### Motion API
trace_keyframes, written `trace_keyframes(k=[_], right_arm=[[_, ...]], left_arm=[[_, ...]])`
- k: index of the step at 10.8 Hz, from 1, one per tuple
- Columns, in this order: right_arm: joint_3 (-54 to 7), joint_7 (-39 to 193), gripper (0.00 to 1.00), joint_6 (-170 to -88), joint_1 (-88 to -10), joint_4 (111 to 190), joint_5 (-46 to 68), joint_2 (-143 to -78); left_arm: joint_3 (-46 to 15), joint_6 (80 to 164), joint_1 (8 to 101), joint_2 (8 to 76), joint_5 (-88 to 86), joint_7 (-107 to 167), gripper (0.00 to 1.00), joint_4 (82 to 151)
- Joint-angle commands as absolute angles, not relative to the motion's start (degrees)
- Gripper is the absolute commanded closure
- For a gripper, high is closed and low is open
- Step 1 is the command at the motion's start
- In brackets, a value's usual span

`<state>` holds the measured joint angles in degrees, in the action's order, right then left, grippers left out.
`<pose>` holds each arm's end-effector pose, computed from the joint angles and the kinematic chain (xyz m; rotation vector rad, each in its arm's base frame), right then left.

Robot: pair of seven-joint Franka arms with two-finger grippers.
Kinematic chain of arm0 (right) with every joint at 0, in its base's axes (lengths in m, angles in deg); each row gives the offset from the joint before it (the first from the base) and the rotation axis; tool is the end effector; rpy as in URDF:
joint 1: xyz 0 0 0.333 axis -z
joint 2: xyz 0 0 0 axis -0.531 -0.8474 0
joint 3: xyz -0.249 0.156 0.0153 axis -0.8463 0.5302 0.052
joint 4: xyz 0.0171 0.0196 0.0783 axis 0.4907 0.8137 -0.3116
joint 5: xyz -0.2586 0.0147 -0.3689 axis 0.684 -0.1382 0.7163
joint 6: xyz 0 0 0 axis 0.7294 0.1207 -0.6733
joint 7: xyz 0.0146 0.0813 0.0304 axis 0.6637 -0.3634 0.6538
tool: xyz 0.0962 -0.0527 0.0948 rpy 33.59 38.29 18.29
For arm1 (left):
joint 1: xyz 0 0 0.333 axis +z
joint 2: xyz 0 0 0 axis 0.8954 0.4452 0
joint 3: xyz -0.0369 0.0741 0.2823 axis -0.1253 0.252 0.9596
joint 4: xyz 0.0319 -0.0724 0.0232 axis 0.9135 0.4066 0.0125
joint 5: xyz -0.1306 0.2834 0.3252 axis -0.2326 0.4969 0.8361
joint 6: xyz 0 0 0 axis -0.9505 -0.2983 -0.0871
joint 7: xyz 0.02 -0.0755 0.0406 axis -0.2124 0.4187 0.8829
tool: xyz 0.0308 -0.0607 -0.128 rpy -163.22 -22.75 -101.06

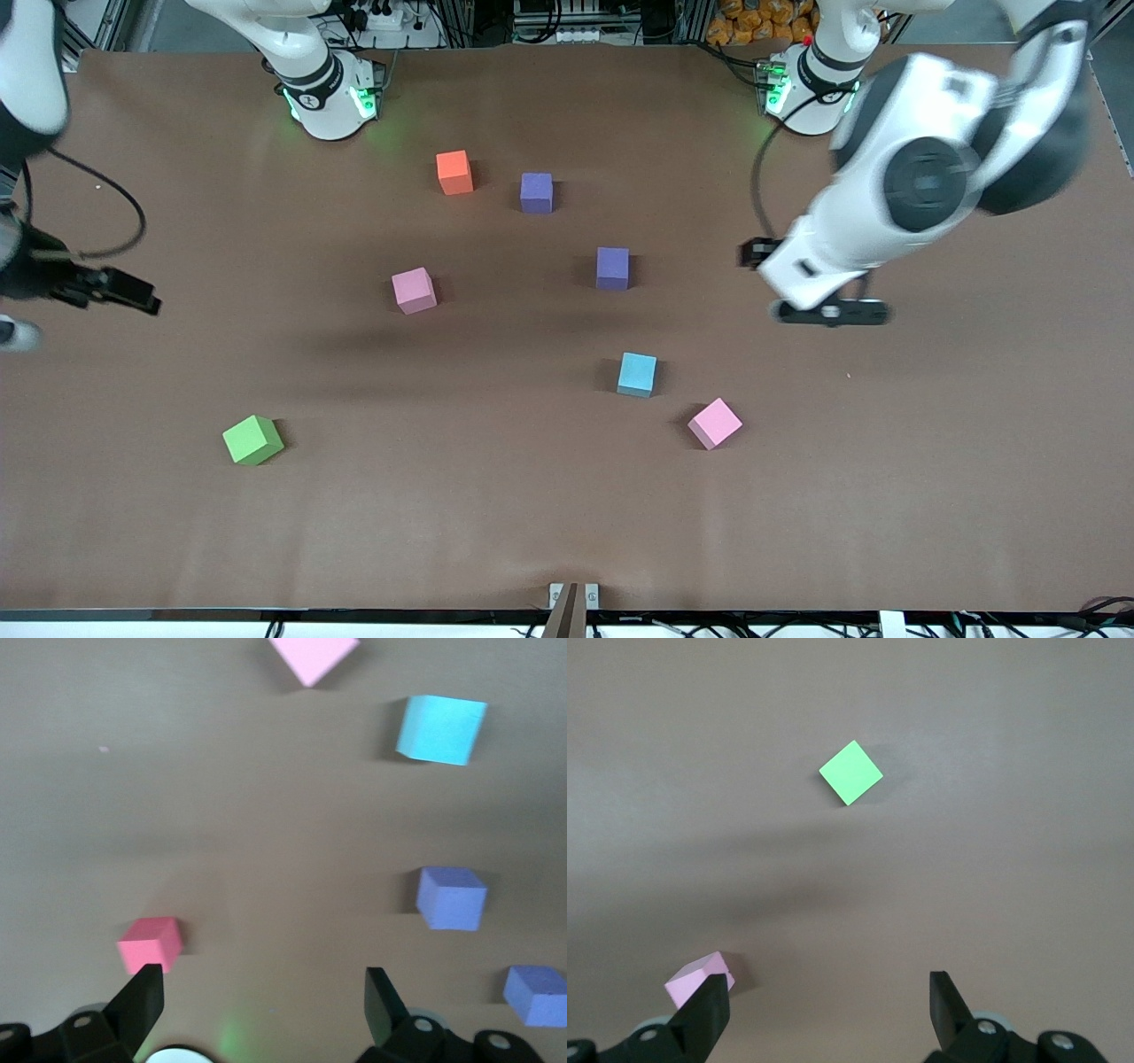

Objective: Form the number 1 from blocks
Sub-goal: 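Move the right gripper to the green block while the left gripper nears purple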

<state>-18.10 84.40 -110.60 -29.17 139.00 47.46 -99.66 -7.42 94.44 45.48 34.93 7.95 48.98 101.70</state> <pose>0.6765 -0.0316 0.4609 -3.1236 0.1425 0.0669 0.5973 -0.3067 0.4043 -3.0573 0.0751 0.3724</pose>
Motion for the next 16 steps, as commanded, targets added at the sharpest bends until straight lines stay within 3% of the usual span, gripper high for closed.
trace_keyframes(k=[1,5,7,11,16], right_arm=[[-17.9,77.7,0.00,-113.5,-28.7,138.4,47.4,-103.5],[-17.7,66.8,0.00,-121.3,-28.0,139.9,47.1,-111.0],[-16.2,65.7,0.00,-127.5,-27.8,141.3,47.2,-115.6],[-16.2,62.9,0.00,-133.8,-26.3,142.8,47.2,-118.8],[-16.2,63.0,0.00,-145.3,-26.4,142.3,47.2,-125.2]], left_arm=[[-7.1,100.3,39.2,37.0,6.8,56.9,0.00,104.2],[-7.3,117.1,30.6,37.6,5.5,65.2,0.00,114.7],[-7.4,117.7,30.0,38.4,5.4,67.1,0.00,115.8],[-7.2,124.8,28.3,44.2,4.5,69.2,0.00,115.3],[-7.3,125.0,28.5,45.3,4.6,69.3,0.00,115.8]])
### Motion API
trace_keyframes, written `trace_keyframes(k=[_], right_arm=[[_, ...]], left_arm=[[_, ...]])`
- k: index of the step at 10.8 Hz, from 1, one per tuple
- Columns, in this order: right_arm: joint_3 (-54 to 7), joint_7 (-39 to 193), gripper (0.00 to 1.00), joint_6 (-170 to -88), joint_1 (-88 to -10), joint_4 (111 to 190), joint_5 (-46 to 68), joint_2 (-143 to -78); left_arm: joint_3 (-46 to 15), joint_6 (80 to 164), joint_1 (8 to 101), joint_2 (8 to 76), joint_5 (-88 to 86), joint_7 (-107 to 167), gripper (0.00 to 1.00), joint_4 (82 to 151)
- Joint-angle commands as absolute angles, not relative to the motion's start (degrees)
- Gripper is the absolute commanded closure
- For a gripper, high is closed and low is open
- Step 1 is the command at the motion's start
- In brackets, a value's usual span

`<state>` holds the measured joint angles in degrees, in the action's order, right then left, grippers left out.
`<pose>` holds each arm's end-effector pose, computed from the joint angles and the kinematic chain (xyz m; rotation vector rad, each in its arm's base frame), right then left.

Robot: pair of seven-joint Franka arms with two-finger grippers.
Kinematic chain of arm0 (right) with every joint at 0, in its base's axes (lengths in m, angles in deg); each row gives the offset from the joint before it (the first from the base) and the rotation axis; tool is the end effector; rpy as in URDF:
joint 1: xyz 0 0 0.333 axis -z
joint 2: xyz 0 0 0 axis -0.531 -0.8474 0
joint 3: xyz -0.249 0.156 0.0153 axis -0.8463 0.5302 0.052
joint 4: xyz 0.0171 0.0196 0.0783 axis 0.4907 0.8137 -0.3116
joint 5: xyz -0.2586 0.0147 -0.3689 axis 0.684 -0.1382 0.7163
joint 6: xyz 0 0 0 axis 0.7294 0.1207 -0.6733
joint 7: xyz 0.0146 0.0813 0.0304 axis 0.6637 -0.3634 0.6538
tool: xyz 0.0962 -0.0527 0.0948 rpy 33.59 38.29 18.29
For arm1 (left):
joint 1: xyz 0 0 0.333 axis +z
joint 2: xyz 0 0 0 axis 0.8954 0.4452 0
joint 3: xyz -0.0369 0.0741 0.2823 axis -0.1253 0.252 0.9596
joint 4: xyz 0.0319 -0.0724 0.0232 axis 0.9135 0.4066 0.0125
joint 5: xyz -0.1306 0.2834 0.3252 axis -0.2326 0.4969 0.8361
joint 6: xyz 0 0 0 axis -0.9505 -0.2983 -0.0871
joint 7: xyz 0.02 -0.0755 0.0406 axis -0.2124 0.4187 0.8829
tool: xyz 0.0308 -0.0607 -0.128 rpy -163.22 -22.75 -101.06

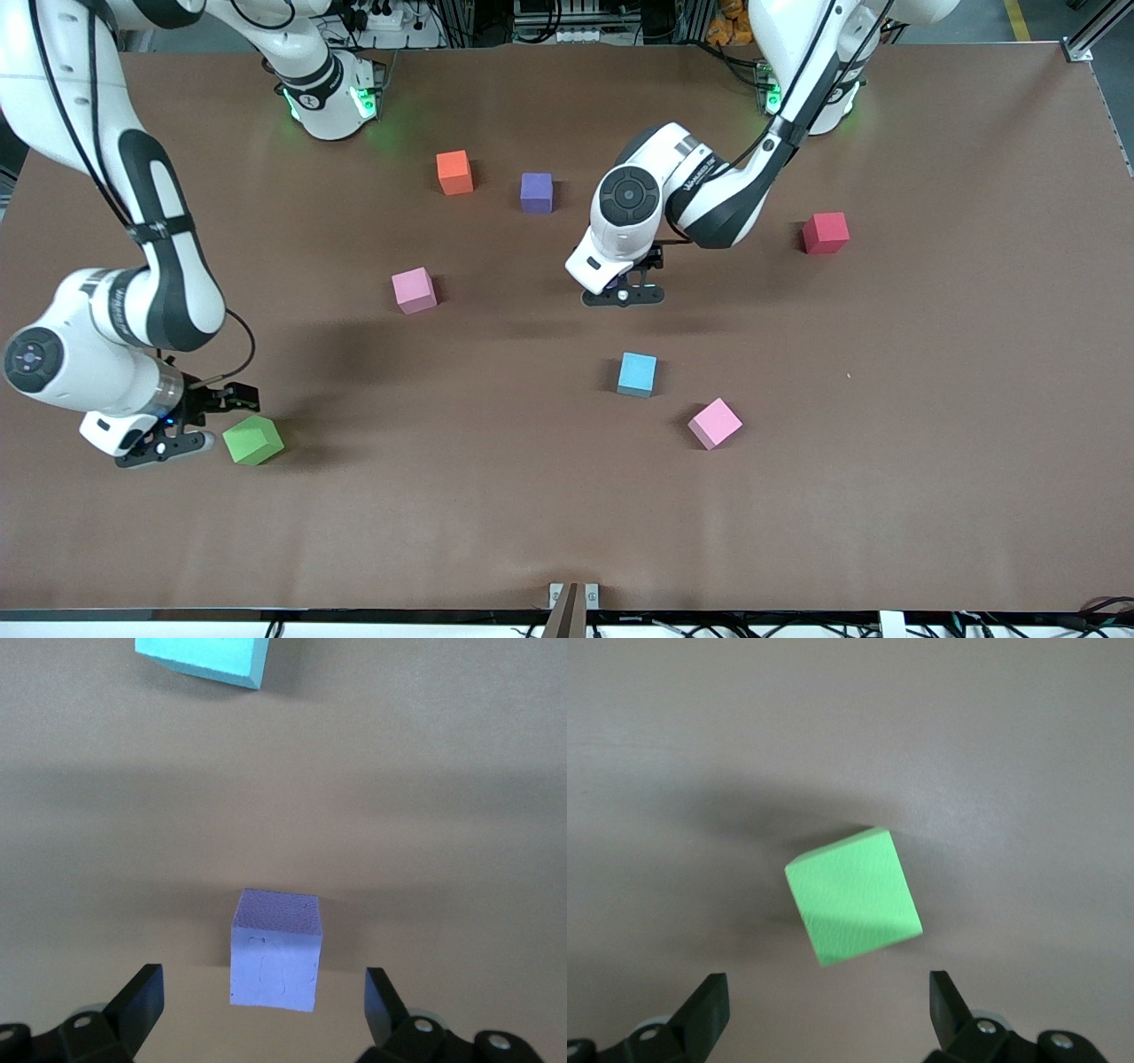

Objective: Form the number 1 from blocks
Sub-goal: 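Grasp the green block with the right gripper while the left gripper grasps purple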

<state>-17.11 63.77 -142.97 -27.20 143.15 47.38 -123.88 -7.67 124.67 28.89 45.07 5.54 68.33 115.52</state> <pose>0.7329 -0.0488 0.1689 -3.1014 -0.3747 -0.0484 0.4847 -0.4830 0.1980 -3.1212 -0.0478 0.2793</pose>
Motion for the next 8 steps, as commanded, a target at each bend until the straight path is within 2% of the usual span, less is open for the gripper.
trace_keyframes(k=[1,8], right_arm=[[-16.2,63.0,0.00,-146.3,-26.3,142.2,47.3,-125.5],[-16.3,60.3,0.00,-149.5,-26.3,140.8,48.0,-128.3]], left_arm=[[-7.3,125.0,28.4,45.7,4.4,69.3,0.00,116.0],[-7.5,128.1,24.7,50.4,2.6,72.5,0.00,118.1]])
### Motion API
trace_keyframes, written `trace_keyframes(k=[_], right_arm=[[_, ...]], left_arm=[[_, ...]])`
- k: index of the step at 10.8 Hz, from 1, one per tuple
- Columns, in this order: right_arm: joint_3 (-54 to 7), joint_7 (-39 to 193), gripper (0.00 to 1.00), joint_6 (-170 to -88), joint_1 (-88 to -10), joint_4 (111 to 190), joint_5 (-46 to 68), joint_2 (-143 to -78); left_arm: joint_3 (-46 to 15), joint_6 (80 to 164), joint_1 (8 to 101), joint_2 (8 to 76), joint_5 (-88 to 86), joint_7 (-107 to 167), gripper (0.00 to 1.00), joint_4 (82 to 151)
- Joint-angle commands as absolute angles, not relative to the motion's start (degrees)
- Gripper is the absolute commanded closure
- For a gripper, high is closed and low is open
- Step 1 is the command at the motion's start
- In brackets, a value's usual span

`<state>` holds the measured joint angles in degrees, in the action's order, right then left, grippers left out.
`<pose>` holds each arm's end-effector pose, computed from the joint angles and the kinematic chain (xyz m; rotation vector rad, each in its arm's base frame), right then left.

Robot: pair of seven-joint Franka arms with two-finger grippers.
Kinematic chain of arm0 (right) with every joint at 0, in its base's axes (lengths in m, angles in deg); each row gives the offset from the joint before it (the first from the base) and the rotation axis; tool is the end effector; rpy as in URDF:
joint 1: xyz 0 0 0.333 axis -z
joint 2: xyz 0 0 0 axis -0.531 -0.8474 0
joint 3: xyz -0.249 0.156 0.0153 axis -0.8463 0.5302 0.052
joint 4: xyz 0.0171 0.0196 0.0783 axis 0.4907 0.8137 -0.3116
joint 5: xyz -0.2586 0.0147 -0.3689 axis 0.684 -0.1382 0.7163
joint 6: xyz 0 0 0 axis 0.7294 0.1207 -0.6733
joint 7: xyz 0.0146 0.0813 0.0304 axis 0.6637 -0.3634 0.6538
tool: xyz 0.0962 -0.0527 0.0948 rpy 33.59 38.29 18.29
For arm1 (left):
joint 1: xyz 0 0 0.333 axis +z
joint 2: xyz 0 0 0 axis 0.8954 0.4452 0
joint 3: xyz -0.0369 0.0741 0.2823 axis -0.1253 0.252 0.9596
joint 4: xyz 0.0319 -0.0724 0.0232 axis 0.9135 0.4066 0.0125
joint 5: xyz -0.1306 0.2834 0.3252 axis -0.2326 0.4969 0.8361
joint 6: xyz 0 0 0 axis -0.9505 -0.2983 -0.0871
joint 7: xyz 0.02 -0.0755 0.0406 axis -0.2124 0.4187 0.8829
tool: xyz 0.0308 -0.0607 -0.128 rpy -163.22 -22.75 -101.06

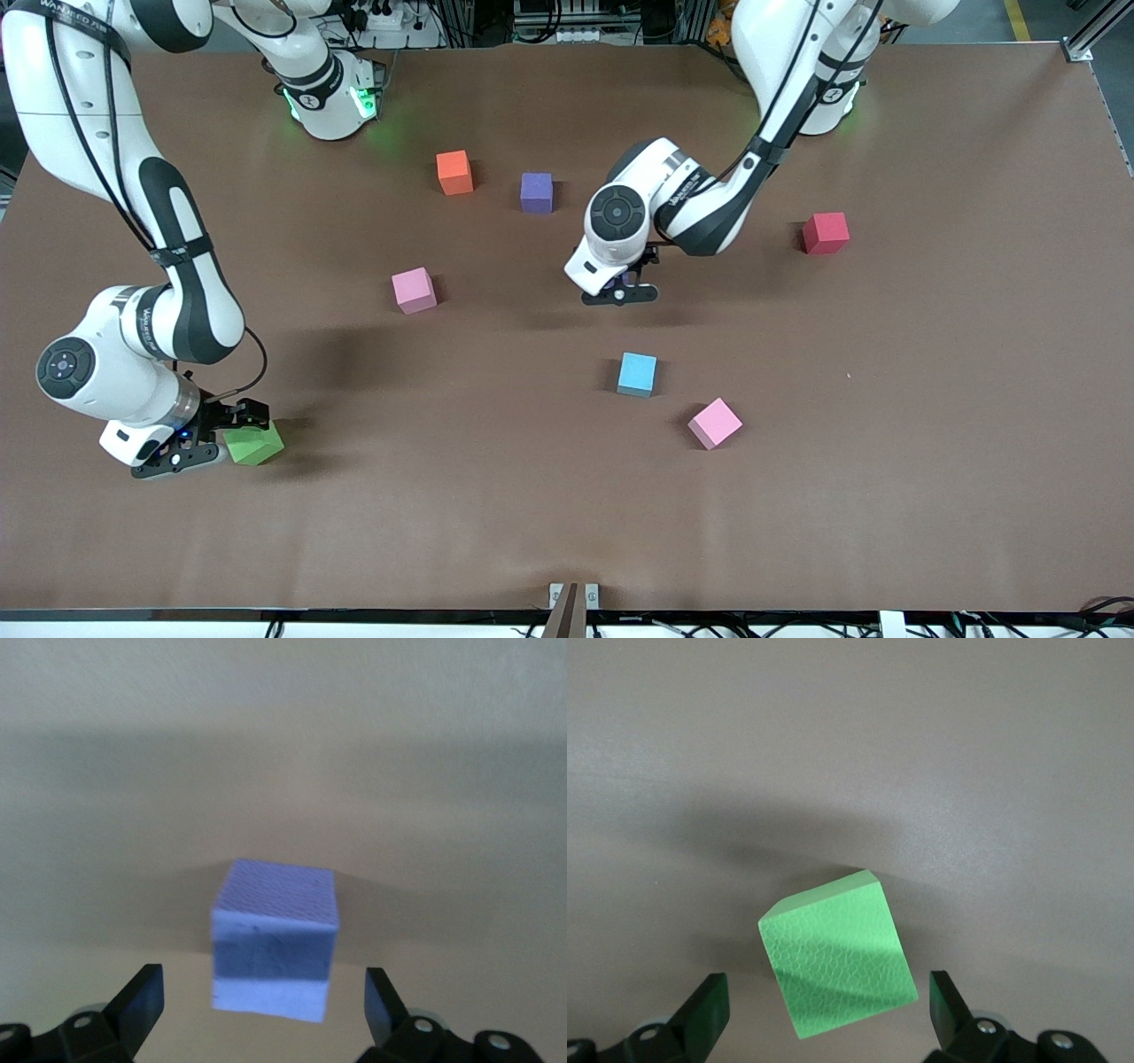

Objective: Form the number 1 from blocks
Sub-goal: 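Grasp the green block with the right gripper while the left gripper grasps purple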

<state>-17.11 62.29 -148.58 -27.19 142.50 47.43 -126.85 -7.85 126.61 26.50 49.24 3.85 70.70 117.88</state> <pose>0.7415 -0.0499 0.1456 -3.1067 -0.4140 -0.1368 0.4432 -0.4921 0.1338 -3.0660 -0.0765 0.3985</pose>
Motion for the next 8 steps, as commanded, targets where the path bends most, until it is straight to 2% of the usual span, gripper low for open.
trace_keyframes(k=[1,8], right_arm=[[-16.3,60.1,0.00,-149.7,-26.3,140.8,48.1,-128.5],[-16.5,60.1,0.00,-152.6,-26.2,140.9,48.2,-130.2]], left_arm=[[-7.5,129.4,24.5,50.5,2.6,72.9,0.00,118.0],[-7.4,126.7,24.6,50.2,3.3,69.9,0.00,117.7]])
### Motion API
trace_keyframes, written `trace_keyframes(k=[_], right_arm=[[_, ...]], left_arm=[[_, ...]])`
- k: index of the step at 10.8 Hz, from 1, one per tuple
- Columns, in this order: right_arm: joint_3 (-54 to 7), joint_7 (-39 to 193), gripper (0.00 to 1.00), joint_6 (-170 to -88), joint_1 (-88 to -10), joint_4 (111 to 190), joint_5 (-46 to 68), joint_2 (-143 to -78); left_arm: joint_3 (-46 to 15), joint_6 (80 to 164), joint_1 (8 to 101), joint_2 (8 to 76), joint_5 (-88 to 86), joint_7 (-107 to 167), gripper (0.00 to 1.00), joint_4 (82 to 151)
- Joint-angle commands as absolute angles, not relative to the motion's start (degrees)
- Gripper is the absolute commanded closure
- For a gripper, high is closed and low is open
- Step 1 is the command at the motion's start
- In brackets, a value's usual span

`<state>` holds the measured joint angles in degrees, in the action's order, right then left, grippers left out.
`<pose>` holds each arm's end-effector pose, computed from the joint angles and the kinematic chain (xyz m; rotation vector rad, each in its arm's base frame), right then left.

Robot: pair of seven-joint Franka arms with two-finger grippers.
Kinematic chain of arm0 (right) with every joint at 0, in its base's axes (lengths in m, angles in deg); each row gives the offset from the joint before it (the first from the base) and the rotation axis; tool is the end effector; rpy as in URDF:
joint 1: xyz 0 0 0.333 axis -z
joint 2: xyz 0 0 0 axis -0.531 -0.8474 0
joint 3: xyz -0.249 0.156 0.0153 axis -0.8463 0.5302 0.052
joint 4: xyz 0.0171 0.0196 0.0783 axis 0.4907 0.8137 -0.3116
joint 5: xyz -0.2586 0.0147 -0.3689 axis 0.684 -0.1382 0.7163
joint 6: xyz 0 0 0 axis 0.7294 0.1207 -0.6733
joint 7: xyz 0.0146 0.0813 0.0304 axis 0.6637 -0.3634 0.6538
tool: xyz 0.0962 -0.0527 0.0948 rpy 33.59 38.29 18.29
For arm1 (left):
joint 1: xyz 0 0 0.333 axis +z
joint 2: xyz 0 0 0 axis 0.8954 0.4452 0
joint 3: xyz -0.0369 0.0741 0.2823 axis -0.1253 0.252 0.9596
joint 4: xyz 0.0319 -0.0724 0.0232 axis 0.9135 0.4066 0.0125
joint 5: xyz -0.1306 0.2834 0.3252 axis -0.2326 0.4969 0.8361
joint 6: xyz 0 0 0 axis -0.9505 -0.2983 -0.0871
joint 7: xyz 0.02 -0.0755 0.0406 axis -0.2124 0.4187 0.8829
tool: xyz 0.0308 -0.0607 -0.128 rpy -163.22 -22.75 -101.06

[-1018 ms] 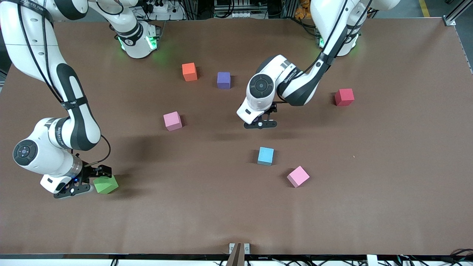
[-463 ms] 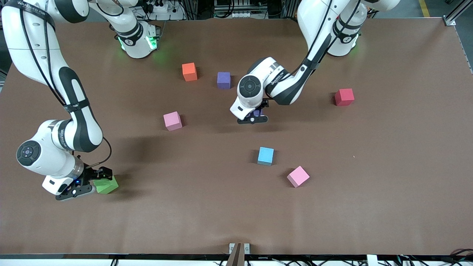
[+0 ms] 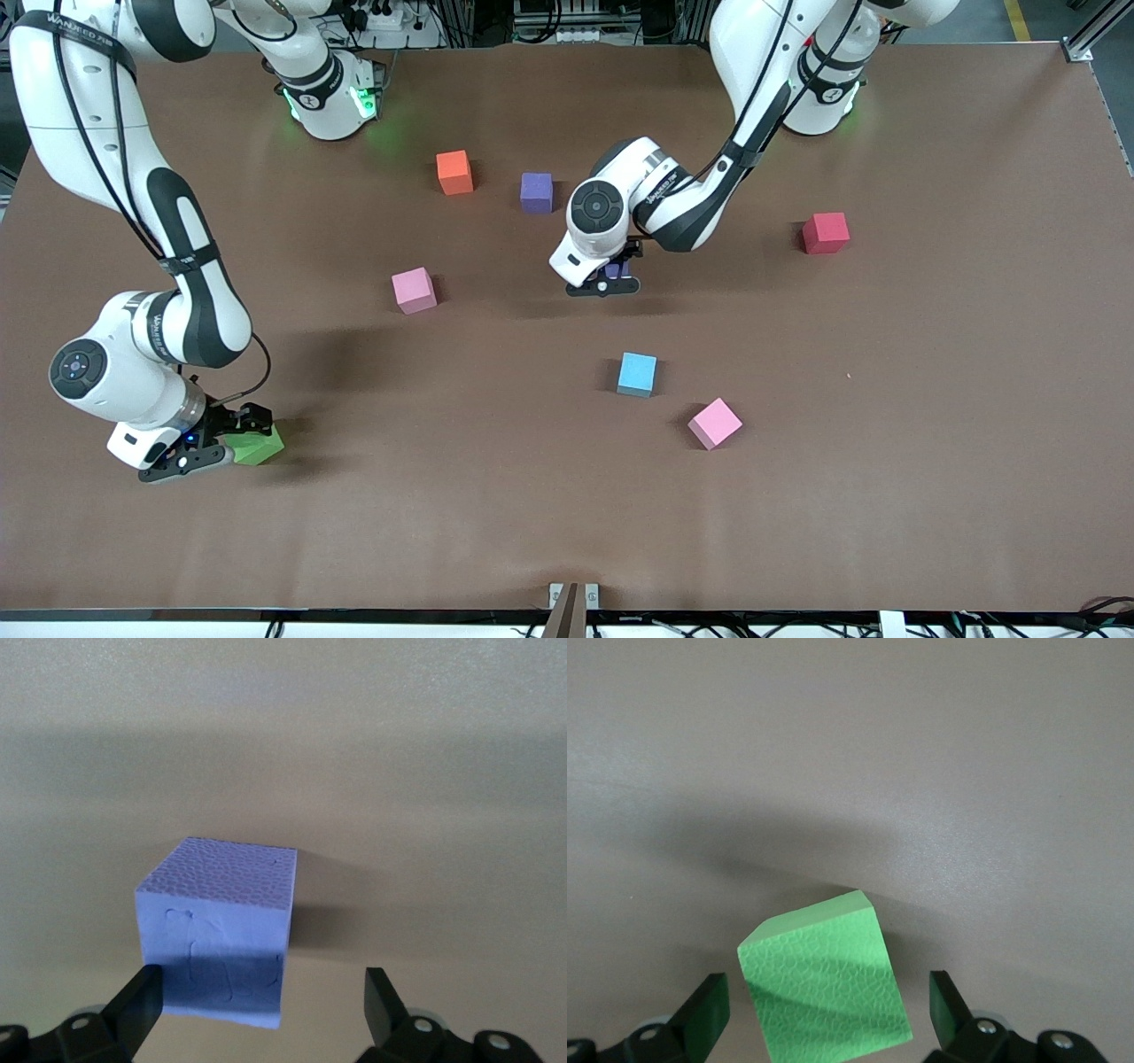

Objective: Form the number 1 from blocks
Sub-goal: 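Grasp the green block with the right gripper while the left gripper grasps purple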

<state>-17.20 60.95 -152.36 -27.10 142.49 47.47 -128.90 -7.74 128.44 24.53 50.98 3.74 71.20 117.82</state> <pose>0.7432 -0.0524 0.1257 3.0996 0.4447 0.1828 0.4261 -0.5060 0.1161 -3.0659 -0.0483 0.3985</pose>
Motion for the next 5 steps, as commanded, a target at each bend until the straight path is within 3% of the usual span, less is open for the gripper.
trace_keyframes(k=[1,5], right_arm=[[-16.5,60.1,0.00,-152.6,-26.2,141.0,48.1,-130.3],[-16.5,60.2,0.00,-154.0,-26.1,141.3,47.2,-131.1]], left_arm=[[-7.4,126.3,24.8,49.7,3.3,69.8,0.00,117.7],[-6.9,125.2,25.1,48.8,3.4,68.5,0.00,117.4]])
